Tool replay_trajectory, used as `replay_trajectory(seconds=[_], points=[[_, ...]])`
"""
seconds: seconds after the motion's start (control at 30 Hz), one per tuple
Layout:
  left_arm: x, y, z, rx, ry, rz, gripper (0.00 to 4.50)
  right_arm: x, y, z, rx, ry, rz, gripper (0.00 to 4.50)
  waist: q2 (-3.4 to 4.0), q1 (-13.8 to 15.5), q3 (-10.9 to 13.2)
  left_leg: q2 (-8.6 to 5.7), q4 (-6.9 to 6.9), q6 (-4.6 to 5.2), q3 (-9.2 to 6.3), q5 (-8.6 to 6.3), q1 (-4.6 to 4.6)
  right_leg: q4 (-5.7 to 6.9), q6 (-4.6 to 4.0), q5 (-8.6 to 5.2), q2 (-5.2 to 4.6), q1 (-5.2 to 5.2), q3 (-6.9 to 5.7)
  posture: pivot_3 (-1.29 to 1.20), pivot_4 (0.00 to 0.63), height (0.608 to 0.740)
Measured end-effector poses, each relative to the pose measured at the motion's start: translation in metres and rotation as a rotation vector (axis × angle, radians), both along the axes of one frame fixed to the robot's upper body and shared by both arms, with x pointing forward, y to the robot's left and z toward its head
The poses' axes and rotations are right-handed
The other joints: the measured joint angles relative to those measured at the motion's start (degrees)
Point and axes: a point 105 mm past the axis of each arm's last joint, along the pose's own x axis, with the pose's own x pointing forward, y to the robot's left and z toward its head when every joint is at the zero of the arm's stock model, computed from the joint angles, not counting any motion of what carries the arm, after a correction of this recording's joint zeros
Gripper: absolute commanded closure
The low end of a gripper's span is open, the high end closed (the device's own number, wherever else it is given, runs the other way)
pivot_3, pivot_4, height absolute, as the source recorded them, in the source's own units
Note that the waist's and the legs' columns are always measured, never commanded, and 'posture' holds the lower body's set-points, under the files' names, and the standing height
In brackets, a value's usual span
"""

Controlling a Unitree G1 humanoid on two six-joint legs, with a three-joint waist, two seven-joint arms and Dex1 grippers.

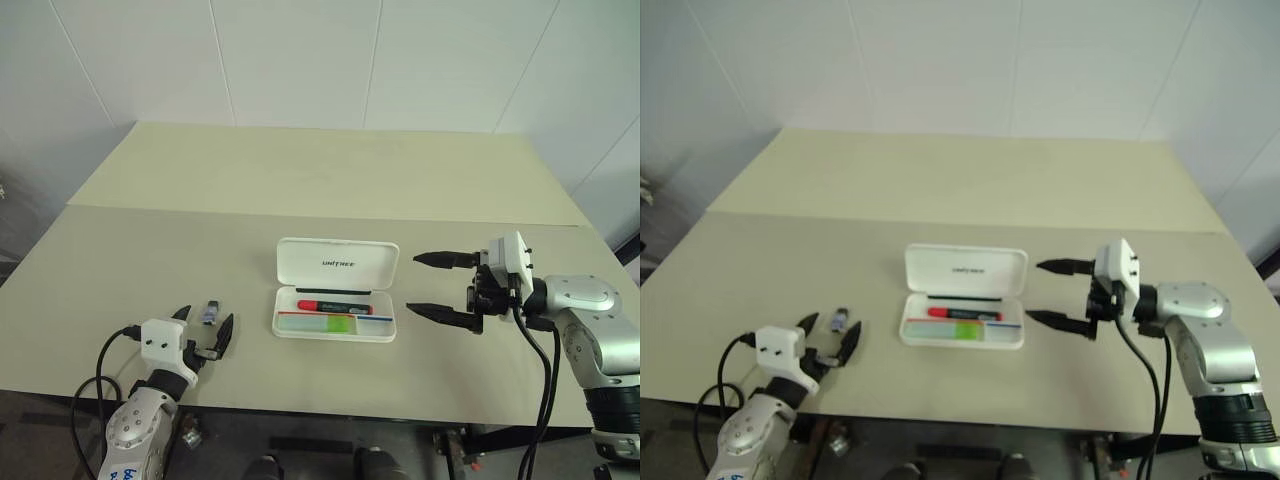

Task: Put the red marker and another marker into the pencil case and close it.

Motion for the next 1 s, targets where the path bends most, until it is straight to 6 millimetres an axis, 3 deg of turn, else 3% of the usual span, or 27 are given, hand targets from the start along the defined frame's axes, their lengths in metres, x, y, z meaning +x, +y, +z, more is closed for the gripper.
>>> replay_trajectory(seconds=[0.1,0.2,0.47,0.8,1.0], points=[[0.001,0.0,-0.001,-0.015,0.009,0.014,0.62,0.0,0.0,0.0,-0.002,0.001,0.001,0.0,0.08,0.0,0.0,0.0,0.0,0.0,0.03,0.0,0.15,-0.01,-0.14,-0.07,0.0,0.14,0.03,0.0,0.15,0.74],[0.002,0.0,-0.003,-0.03,0.02,0.022,1.61,0.0,0.0,0.0,-0.003,0.001,0.001,0.0,0.09,-0.1,0.0,0.0,-0.01,0.01,0.07,-0.01,0.51,-0.21,-0.84,-0.46,0.0,0.6,0.06,0.0,0.15,0.74],[0.004,-0.001,-0.002,-0.053,0.024,0.019,4.19,0.0,-0.002,0.0,-0.01,-0.014,-0.001,0.0,0.1,0.0,-0.1,0.01,-0.02,0.08,0.11,-0.02,0.64,-0.62,-0.76,-0.4,-0.01,0.93,0.09,0.0,0.15,0.74],[0.006,-0.012,0.004,-0.087,-0.008,-0.044,4.24,0.004,-0.007,-0.006,-0.02,-0.017,-0.021,0.0,0.09,-0.1,-0.1,0.01,-0.05,0.11,0.12,-0.04,0.58,-0.69,-0.74,-0.4,-0.01,0.89,0.09,0.0,0.15,0.74],[-0.003,-0.018,0.025,-0.036,-0.125,-0.117,4.24,0.009,-0.009,-0.01,-0.02,-0.011,-0.032,0.0,0.09,-0.1,-0.1,0.02,-0.07,0.11,0.14,-0.05,0.58,-0.72,-0.74,-0.4,-0.01,0.9,0.11,0.0,0.15,0.74]])
